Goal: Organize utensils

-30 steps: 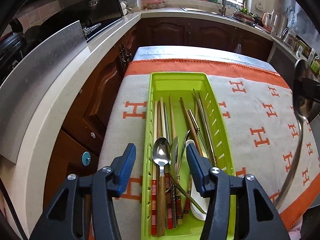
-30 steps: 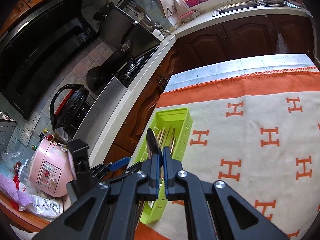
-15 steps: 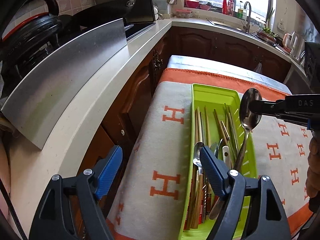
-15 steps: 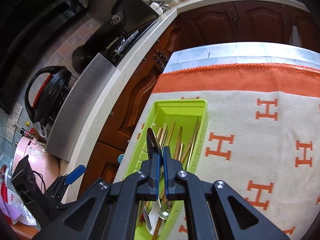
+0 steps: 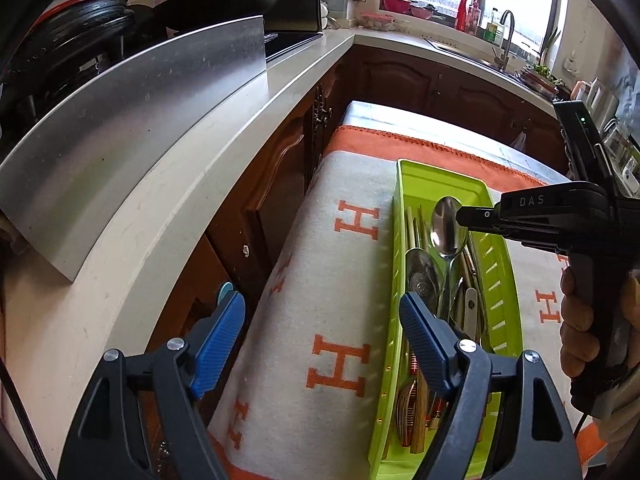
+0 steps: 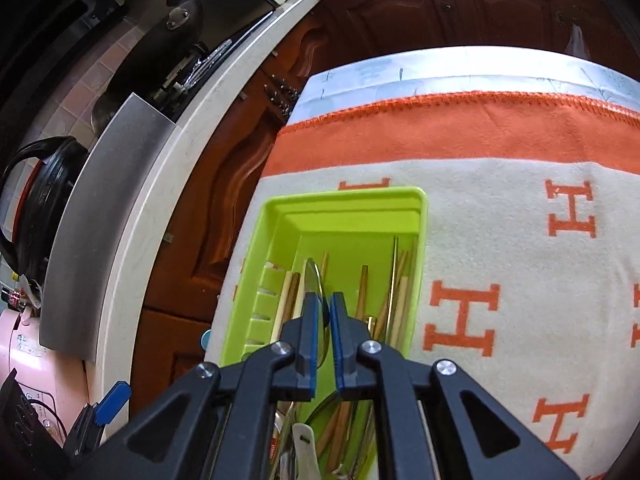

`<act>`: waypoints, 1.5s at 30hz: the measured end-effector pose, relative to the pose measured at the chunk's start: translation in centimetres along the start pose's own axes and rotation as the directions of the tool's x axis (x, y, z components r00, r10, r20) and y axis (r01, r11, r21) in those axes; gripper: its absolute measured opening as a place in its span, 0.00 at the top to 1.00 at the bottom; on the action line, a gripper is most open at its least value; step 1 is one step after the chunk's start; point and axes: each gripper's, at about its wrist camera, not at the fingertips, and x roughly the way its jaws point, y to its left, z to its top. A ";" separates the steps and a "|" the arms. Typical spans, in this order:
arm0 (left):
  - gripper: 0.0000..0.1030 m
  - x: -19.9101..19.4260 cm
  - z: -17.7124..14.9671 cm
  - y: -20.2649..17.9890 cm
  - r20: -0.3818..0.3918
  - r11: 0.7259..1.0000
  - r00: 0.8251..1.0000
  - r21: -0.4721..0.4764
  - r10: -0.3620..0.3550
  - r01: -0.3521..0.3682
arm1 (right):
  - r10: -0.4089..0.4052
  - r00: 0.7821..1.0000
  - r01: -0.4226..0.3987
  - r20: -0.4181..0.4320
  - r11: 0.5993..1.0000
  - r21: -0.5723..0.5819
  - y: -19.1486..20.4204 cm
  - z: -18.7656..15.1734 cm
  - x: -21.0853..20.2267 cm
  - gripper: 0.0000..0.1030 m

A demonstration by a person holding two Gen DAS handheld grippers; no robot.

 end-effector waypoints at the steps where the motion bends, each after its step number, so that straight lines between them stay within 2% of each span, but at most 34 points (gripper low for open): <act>1: 0.24 0.0 0.0 -0.1 -0.003 1.000 1.000 0.002 -0.005 0.005 | 0.002 1.000 -0.002 -0.004 1.000 0.000 0.0 -0.1 -0.1 0.92; 6: 0.21 0.2 0.0 -0.8 -0.023 0.999 0.999 -0.003 -0.044 0.044 | -0.005 1.000 0.006 0.031 1.000 -0.018 0.3 -0.2 -1.6 0.78; 16: 0.10 -1.2 0.0 -2.5 -0.015 0.997 0.997 0.010 -0.073 0.073 | -0.069 0.997 0.071 0.040 0.996 -0.061 -0.2 -1.6 -4.2 0.77; 24: 0.08 -2.1 -0.8 -4.3 -0.034 0.997 0.997 0.029 -0.074 0.075 | -0.130 0.990 0.134 0.046 0.987 -0.085 -1.8 -4.5 -6.2 0.77; 27: 0.08 -2.6 -1.2 -5.4 -0.041 0.995 0.995 0.045 -0.086 0.088 | -0.158 0.986 0.163 0.046 0.981 -0.103 -2.5 -6.0 -7.4 0.73; 35: 0.08 -4.5 -2.5 -10.5 -0.047 0.984 0.991 0.119 -0.125 0.130 | -0.237 0.964 0.251 0.121 0.962 -0.111 -4.7 -10.1 -13.3 0.71; 40: 0.08 -6.5 -3.2 -14.1 -0.031 0.972 0.986 0.162 -0.166 0.168 | -0.251 0.950 0.268 0.184 0.961 -0.074 -5.7 -12.3 -18.2 0.71; 45: 0.03 -8.7 -3.2 -16.6 -0.006 0.972 0.987 0.177 -0.158 0.157 | -0.247 0.940 0.264 0.235 0.964 -0.042 -6.0 -14.1 -22.1 0.71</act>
